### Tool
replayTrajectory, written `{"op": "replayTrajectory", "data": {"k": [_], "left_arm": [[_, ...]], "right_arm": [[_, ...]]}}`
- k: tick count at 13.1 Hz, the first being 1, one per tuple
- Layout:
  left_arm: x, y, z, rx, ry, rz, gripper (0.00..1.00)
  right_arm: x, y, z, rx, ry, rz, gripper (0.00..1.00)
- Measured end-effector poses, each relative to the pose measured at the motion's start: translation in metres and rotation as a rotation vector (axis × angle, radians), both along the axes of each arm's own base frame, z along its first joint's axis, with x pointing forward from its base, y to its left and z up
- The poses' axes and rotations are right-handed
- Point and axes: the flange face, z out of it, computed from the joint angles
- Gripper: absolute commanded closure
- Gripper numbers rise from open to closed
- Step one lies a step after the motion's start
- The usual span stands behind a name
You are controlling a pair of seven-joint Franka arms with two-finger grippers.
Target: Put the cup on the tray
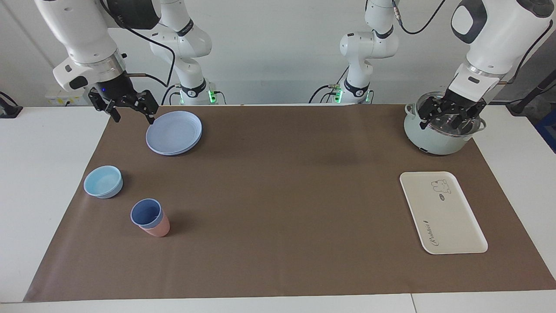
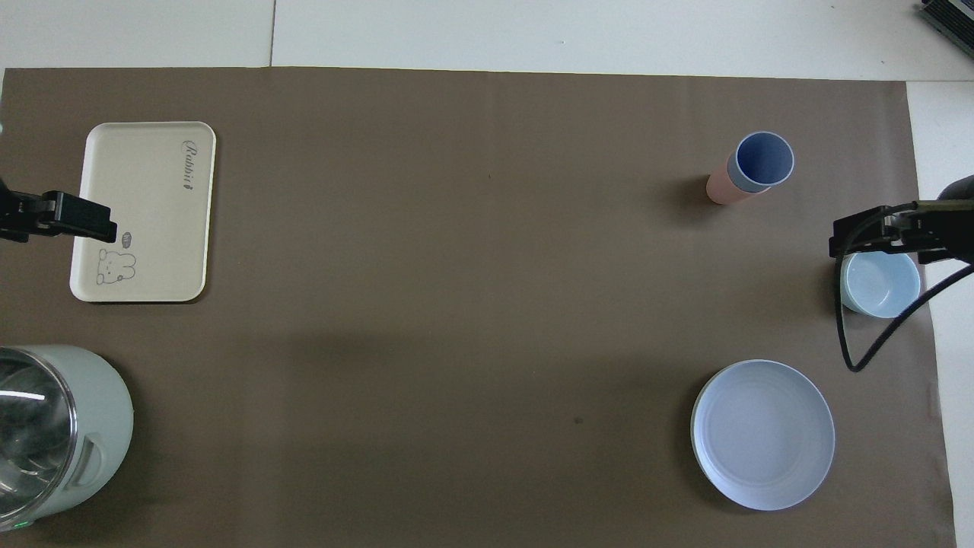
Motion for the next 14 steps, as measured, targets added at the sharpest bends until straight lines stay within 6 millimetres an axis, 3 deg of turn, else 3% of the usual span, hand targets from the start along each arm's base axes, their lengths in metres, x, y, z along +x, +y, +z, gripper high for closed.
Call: {"op": "replayTrajectory", "data": {"k": [9, 12, 14], "left_arm": [[0.000, 0.000, 0.000, 0.000, 0.000, 0.000, 0.00], [0.000, 0.000, 0.000, 0.000, 0.000, 0.000, 0.00], [0.000, 0.000, 0.000, 0.000, 0.000, 0.000, 0.00]], "right_arm": [[0.003, 0.000, -0.004, 0.000, -0.015, 0.005, 0.00], [0.009, 0.000, -0.011, 0.014, -0.060, 0.090, 0.00], [0.015, -0.013, -0.016, 0.014, -0.113, 0.225, 0.00]]}}
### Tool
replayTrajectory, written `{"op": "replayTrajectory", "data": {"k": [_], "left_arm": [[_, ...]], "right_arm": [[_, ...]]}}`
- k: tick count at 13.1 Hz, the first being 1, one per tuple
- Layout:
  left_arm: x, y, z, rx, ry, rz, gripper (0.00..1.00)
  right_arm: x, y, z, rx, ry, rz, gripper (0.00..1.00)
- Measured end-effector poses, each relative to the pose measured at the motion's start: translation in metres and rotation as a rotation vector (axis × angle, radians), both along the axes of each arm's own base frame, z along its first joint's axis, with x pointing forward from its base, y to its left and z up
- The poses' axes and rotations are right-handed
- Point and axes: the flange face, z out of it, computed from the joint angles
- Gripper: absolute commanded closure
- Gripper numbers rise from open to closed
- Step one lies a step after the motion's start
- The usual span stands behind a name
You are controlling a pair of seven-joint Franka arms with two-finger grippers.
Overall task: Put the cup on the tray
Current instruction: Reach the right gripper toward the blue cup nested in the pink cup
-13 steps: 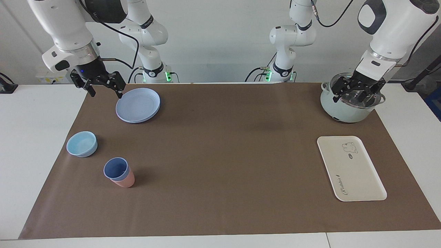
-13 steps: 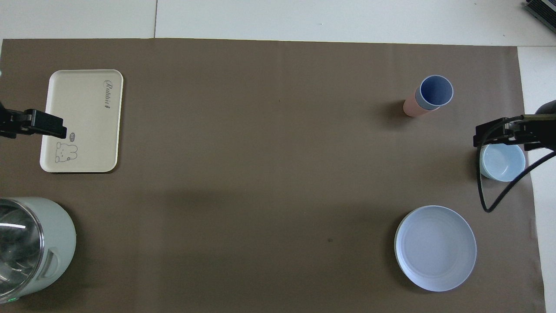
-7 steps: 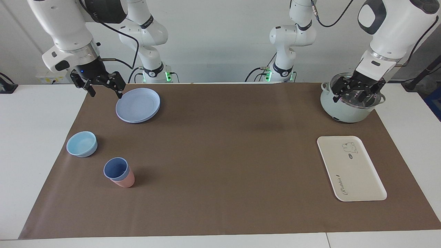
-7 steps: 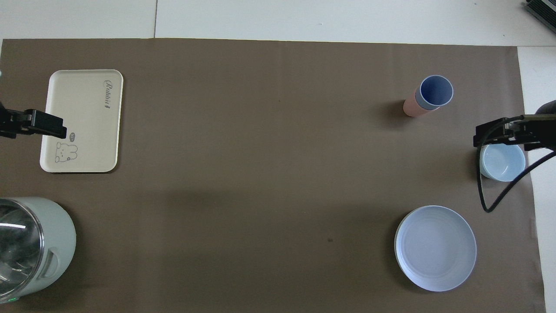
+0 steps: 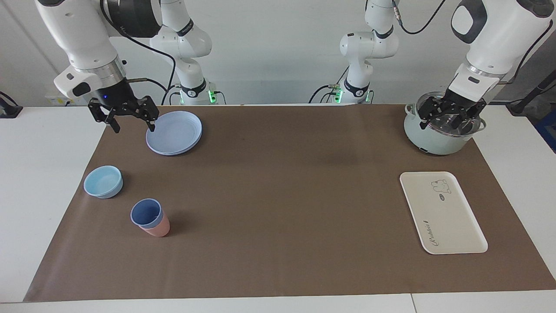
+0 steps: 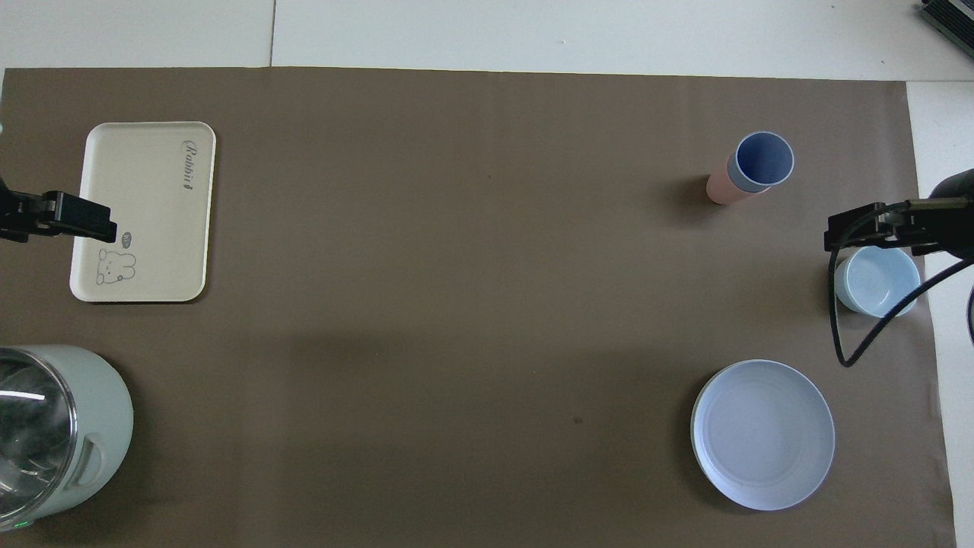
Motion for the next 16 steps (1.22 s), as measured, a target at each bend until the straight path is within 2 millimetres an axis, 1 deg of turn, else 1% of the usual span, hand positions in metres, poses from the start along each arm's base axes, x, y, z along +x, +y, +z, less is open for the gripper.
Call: {"op": "replayTrajectory", "data": {"k": [1, 3, 5, 6, 7, 9, 10, 11, 12, 16], "left_arm": [[0.000, 0.000, 0.000, 0.000, 0.000, 0.000, 0.00], [0.000, 0.000, 0.000, 0.000, 0.000, 0.000, 0.00], [0.000, 0.000, 0.000, 0.000, 0.000, 0.000, 0.00], [0.000, 0.000, 0.000, 0.000, 0.000, 0.000, 0.00], [0.000, 0.000, 0.000, 0.000, 0.000, 0.000, 0.00], [0.000, -0.001, 0.000, 0.000, 0.000, -0.002, 0.00], [0.000, -0.001, 0.000, 0.000, 0.000, -0.001, 0.00], [0.000, -0.001, 0.000, 0.000, 0.000, 0.000, 0.00], [0.000, 0.000, 0.000, 0.000, 0.000, 0.000, 0.00], [0.001, 0.000, 0.000, -0.001, -0.005, 0.000, 0.00]], "right_arm": [[0.003, -0.012, -0.005, 0.016, -0.026, 0.077, 0.00], [0.006, -0.040, -0.022, 0.068, -0.080, 0.208, 0.00], [0.010, -0.066, -0.042, 0.092, -0.130, 0.336, 0.00], [0.014, -0.076, -0.056, 0.115, -0.158, 0.403, 0.00], [0.020, -0.089, -0.072, 0.154, -0.199, 0.466, 0.00], [0.034, -0.121, -0.117, 0.229, -0.283, 0.549, 0.00], [0.041, -0.133, -0.139, 0.250, -0.309, 0.563, 0.00], [0.046, -0.138, -0.158, 0.273, -0.328, 0.570, 0.00], [0.051, -0.136, -0.170, 0.298, -0.352, 0.577, 0.00], [0.060, -0.132, -0.202, 0.372, -0.425, 0.612, 0.00]]}}
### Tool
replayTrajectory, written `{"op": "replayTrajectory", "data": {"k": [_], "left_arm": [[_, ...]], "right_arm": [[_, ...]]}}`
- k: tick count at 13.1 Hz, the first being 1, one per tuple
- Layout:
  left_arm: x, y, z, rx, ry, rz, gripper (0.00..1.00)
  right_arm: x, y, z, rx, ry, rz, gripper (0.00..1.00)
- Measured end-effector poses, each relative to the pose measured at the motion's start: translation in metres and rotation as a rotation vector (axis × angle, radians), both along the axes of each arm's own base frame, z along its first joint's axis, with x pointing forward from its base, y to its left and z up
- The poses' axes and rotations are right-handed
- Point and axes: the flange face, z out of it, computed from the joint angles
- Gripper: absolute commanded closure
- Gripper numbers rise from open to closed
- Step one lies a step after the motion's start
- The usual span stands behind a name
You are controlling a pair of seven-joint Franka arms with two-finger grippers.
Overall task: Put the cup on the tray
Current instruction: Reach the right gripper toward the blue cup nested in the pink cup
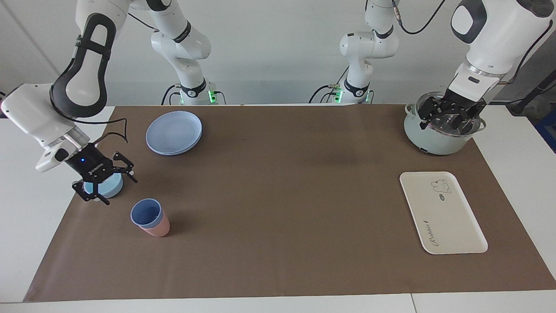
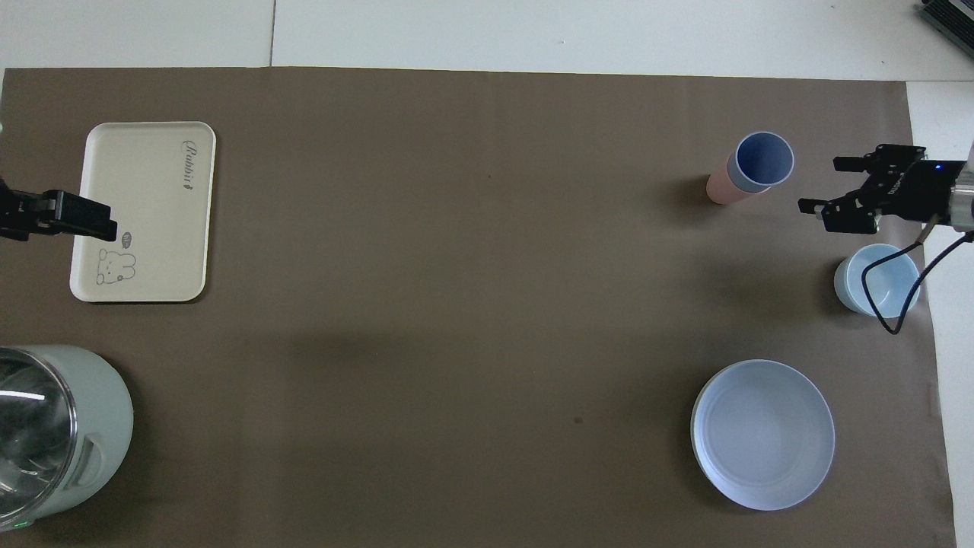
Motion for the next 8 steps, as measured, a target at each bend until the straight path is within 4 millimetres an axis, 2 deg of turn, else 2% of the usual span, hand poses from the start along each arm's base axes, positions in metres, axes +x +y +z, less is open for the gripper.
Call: {"op": "replayTrajectory", "data": {"k": [2, 6, 8], "left_arm": [[0.000, 0.000, 0.000, 0.000, 0.000, 0.000, 0.00], [0.000, 0.000, 0.000, 0.000, 0.000, 0.000, 0.00], [0.000, 0.000, 0.000, 0.000, 0.000, 0.000, 0.00]], "right_arm": [[0.003, -0.001, -0.022, 0.044, -0.037, 0.030, 0.00], [0.007, -0.020, -0.079, 0.092, -0.097, 0.071, 0.00], [0.009, -0.020, -0.094, 0.125, -0.105, 0.061, 0.00]]}}
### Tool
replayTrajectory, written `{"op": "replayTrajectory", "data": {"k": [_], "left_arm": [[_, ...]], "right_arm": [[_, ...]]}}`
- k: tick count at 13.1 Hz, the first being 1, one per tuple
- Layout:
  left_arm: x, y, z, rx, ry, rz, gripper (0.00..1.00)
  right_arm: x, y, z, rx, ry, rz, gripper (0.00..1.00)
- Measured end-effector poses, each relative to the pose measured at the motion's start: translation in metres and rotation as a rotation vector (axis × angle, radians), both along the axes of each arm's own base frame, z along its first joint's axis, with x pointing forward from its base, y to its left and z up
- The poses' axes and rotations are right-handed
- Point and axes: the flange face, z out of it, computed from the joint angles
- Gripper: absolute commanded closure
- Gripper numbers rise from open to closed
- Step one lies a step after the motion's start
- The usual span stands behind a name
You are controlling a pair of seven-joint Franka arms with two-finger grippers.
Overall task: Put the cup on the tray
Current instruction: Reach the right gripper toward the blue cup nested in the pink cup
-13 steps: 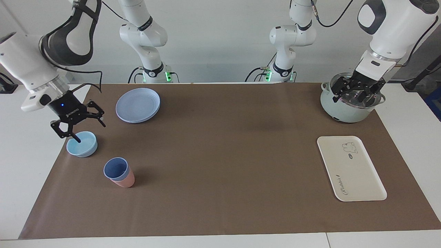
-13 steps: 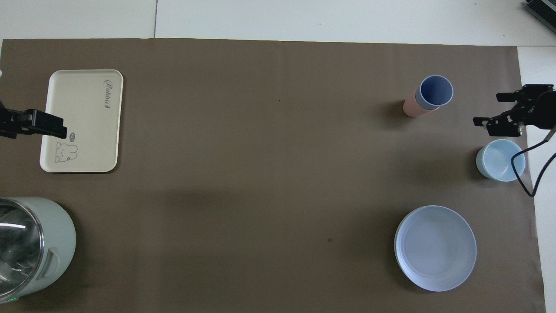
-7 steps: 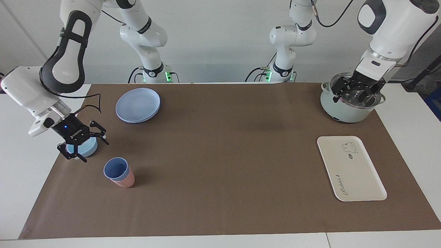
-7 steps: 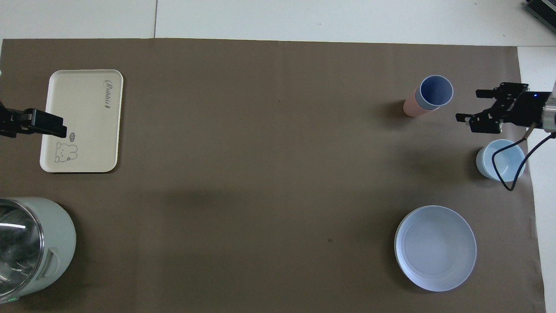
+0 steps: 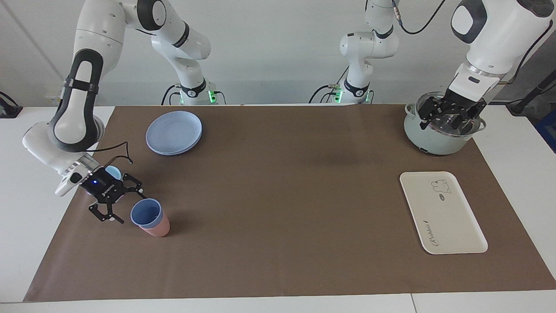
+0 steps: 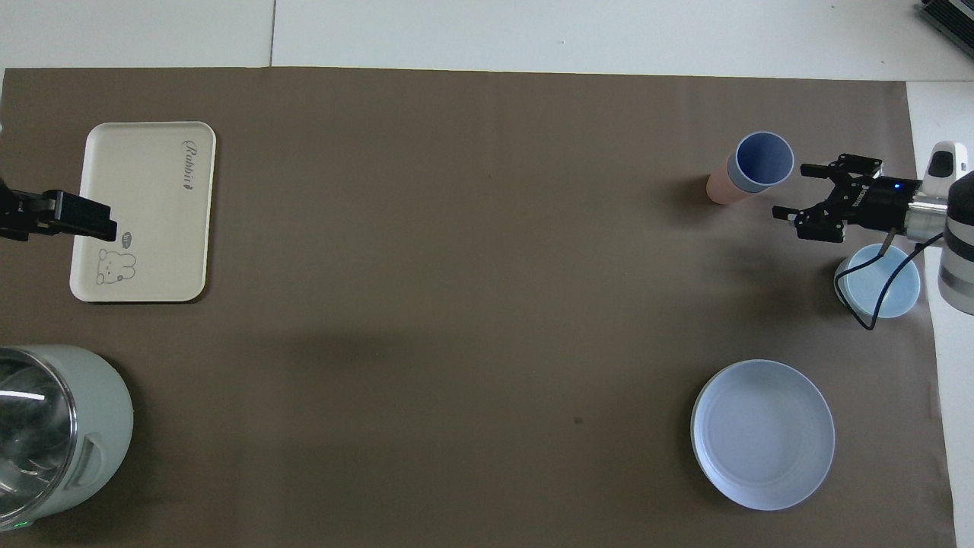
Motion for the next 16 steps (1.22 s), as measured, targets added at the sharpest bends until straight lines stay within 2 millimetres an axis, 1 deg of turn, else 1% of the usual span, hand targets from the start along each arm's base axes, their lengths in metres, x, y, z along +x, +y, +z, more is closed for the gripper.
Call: {"op": "replayTrajectory", "data": {"k": [4, 9, 13, 16], "left_arm": [[0.000, 0.000, 0.000, 0.000, -0.001, 0.000, 0.00], [0.000, -0.002, 0.000, 0.000, -0.001, -0.003, 0.00], [0.000, -0.002, 0.000, 0.000, -0.001, -0.004, 0.00], [0.000, -0.002, 0.000, -0.001, -0.001, -0.004, 0.00]], "right_arm": [[0.004, 0.010, -0.017, 0.066, -0.039, 0.001, 0.00], [0.011, 0.032, -0.015, 0.094, -0.051, 0.013, 0.00], [0.013, 0.036, -0.015, 0.103, -0.073, 0.018, 0.00], [0.015, 0.040, -0.028, 0.118, -0.126, 0.025, 0.00]]}}
